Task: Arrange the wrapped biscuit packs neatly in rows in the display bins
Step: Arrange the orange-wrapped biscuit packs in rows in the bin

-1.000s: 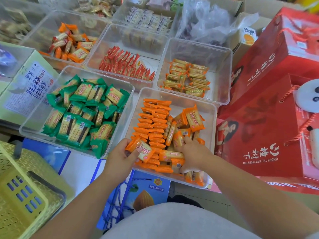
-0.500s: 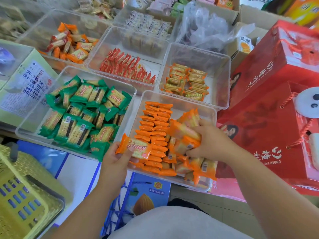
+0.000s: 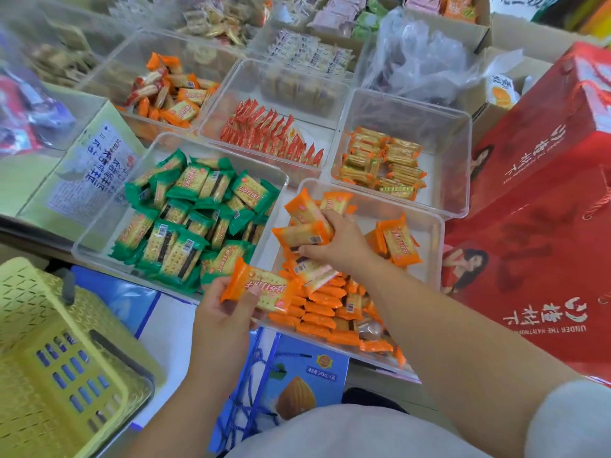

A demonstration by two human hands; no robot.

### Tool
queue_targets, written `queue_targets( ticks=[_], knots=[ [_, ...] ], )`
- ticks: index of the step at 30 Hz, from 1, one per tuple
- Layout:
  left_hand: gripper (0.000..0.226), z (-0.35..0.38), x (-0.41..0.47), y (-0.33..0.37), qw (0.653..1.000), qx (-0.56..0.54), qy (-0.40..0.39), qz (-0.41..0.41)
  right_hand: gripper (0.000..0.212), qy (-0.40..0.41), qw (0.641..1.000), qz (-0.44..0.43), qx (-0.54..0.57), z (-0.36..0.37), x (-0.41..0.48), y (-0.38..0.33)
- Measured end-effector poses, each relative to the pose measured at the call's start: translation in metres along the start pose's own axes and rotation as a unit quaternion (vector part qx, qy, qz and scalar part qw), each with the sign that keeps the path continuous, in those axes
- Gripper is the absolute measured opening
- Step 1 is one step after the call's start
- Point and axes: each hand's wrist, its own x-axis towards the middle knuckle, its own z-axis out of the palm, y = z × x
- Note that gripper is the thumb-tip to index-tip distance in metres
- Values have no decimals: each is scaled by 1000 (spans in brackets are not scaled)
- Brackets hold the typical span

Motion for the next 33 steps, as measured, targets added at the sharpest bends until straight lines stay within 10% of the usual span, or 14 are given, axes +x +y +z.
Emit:
queue_targets(
  ticks=[4, 8, 14, 17, 22, 33],
  knots=[
    [12, 9, -2, 0, 998, 45, -48, 0, 127, -32, 994, 18, -100, -8, -1, 15],
    [11, 22, 2, -4, 991, 70, -114, -28, 124, -72, 986, -15, -147, -30, -12, 24],
    [8, 36, 12, -16, 973, 156, -163, -38, 37, 34, 995, -3, -94, -49, -57, 57],
    [9, 33, 17, -23, 965, 208, -158, -40, 25, -90, 991, 57, -77, -41, -86, 82],
    [6, 29, 23, -25, 966, 220, -134, -26, 107, -249, 955, 83, -141, -12, -99, 110],
    [2, 27, 16, -24, 974, 195, -113, -37, 106, -231, 940, 119, -223, 14, -76, 99]
  ],
)
